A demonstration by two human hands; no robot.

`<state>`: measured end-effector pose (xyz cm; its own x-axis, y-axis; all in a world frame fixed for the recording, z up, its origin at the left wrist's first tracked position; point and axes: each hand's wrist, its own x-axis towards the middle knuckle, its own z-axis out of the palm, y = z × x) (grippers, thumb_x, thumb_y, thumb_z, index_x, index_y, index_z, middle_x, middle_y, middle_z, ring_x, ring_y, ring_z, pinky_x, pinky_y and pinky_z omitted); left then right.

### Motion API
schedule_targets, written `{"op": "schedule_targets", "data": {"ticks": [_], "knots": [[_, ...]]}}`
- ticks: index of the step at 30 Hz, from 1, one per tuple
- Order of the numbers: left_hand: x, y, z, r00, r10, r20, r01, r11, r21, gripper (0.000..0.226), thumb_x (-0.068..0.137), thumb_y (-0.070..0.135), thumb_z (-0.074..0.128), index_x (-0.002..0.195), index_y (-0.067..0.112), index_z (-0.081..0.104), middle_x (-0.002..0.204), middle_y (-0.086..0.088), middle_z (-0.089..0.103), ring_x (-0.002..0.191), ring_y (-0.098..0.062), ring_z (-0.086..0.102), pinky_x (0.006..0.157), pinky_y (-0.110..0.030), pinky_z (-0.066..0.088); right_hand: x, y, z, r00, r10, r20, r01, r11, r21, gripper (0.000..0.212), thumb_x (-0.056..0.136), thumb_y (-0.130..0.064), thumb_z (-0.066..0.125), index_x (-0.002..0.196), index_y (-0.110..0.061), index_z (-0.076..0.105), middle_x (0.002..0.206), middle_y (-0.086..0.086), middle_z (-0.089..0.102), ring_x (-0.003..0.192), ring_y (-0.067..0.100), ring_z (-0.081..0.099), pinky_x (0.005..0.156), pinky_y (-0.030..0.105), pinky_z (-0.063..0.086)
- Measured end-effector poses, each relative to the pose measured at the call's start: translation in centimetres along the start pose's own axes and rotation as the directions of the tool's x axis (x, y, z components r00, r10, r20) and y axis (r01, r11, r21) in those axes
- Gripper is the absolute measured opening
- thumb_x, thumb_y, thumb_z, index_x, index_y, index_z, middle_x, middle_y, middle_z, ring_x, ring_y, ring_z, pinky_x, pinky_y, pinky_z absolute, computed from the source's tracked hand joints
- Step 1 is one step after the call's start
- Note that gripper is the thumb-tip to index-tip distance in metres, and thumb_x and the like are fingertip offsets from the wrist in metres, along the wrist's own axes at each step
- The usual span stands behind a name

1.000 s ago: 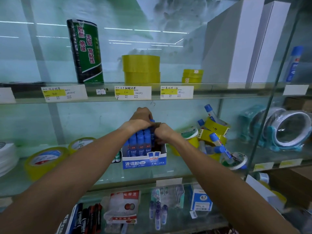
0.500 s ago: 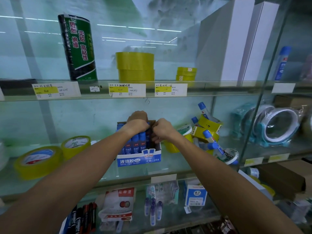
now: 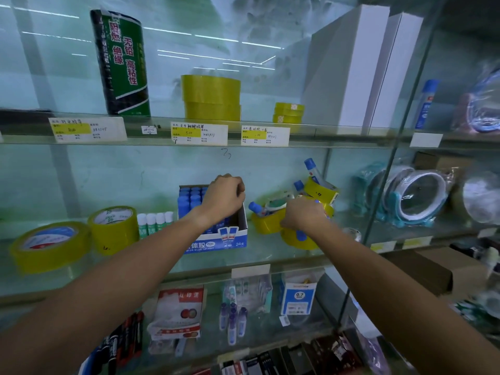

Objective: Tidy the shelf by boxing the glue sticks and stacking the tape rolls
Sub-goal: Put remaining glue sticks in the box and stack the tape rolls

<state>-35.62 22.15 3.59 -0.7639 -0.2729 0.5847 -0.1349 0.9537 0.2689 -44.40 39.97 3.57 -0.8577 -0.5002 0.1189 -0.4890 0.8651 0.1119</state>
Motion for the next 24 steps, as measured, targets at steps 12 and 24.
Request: {"op": "schedule_targets", "data": {"ticks": [12,24], "knots": [[-2.6,2.3,0.6,0.998,0.057,-0.010,-0.057,0.997,-0.057,0.013,0.087,0.017,0.057,0.092,0.018,0.069,0.085,-0.002,0.061,0.084,-0.020,0.056,0.074,-0.037,0.049,-2.9,0.6,0.0,0.921,0.095,-0.379,-0.044,0.989,0.142,0.025,0.086,-0.001,0.053,0.110,-0.005,0.057,0.103,0.012,0.067,0.095,0.032,0.067,0.068,0.034,0.050],[-2.7,4.8,-2.6,0.995,0.073,0.062,-0.041,0.909,-0.415,0.040,0.082,0.031,0.073,0.118,0.022,0.061,0.099,0.004,0.066,0.086,-0.013,0.062,0.075,-0.026,0.051,-3.2,-0.3,-7.0,0.941,0.076,-0.329,0.119,0.837,0.535,0.024,0.077,-0.026,0.068,0.072,-0.007,0.054,0.064,0.007,0.057,0.050,0.020,0.052,0.044,0.025,0.043]]}}
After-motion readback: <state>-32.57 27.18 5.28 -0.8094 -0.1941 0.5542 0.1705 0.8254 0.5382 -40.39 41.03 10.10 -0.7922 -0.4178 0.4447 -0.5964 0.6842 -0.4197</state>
